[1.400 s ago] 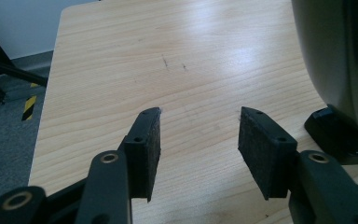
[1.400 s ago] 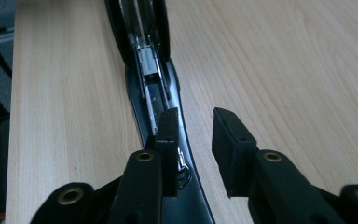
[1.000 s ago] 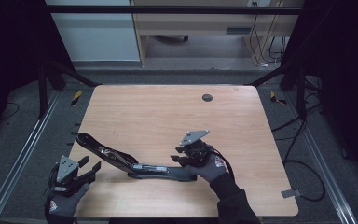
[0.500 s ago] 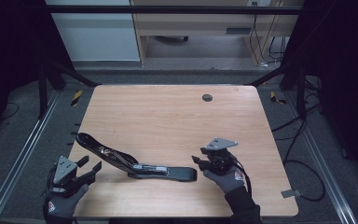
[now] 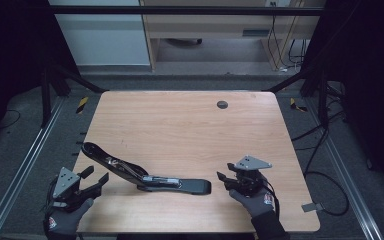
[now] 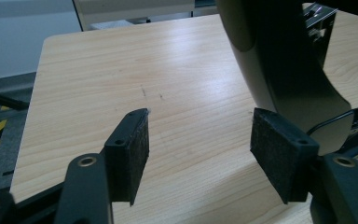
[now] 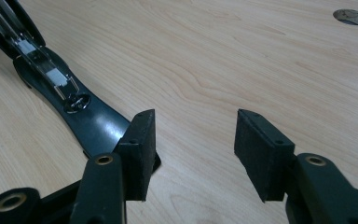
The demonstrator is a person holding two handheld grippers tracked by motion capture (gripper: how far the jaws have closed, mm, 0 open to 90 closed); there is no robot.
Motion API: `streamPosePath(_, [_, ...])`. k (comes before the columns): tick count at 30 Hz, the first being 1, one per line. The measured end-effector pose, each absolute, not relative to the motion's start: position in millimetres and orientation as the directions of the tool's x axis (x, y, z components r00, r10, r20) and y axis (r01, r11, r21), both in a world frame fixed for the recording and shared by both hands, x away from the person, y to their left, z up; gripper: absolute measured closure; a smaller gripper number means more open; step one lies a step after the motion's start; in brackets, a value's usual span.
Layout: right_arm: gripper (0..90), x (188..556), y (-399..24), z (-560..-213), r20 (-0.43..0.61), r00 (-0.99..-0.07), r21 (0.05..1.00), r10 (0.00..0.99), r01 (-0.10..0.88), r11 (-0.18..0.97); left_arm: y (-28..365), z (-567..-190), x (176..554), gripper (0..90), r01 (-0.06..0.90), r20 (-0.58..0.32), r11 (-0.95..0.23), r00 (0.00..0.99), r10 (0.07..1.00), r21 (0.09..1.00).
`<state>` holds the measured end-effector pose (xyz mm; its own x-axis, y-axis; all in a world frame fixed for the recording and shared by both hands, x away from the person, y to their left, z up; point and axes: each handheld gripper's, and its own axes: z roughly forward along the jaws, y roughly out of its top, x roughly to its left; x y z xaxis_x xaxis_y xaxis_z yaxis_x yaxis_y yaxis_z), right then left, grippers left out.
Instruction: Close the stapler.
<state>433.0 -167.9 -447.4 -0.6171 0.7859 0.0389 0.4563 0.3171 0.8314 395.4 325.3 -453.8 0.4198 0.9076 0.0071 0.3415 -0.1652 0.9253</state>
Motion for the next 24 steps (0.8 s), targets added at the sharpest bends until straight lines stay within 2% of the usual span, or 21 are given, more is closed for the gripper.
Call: streamPosePath(24, [50.8,413,-163,-464,0.064,-0.641,0.809,0.765,0.482,0.336,316,-431,384,33.5,0.273,0.026,-0.168,0.458,0.888,0.947])
